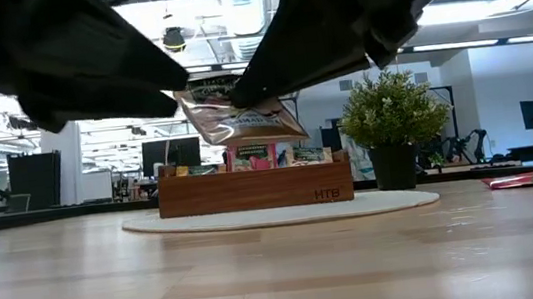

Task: Pick & Place Tea
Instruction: Put the brown tea bag into the right section of the wooden organizer

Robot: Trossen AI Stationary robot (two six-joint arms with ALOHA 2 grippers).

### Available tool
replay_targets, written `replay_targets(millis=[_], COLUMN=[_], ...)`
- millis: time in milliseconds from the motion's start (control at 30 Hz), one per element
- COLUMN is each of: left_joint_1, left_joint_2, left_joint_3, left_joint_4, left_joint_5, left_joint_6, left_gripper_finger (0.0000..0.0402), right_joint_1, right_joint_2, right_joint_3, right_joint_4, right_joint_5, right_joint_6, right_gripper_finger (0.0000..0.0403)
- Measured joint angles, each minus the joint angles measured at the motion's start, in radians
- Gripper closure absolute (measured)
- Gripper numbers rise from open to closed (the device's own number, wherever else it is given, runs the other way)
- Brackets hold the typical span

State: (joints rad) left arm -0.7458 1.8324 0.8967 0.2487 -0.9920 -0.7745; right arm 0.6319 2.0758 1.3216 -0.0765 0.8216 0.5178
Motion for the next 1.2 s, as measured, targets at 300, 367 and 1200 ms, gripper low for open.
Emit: replay_targets(millis=[300,367,1200], left_joint_1=[0.034,0.04,0.04], left_joint_2=[0.0,0.0,0.0], left_joint_3=[0.0,0.0,0.0], left_joint_4=[0.069,0.071,0.068], left_joint_5=[0.071,0.1,0.147], left_joint_6=[0.093,0.108,0.183], left_gripper_finger=[0.0249,0.0275,0.0401], right_joint_1=[0.002,0.002,-0.124], right_joint_2=[0.0,0.0,-0.127], right_joint_3=[0.0,0.0,0.002], right_joint_4=[0.003,0.005,-0.123], right_joint_5=[0.015,0.015,-0.438], right_joint_6=[-0.004,-0.003,-0.067], right_gripper_finger=[0.04,0.0399,0.0181])
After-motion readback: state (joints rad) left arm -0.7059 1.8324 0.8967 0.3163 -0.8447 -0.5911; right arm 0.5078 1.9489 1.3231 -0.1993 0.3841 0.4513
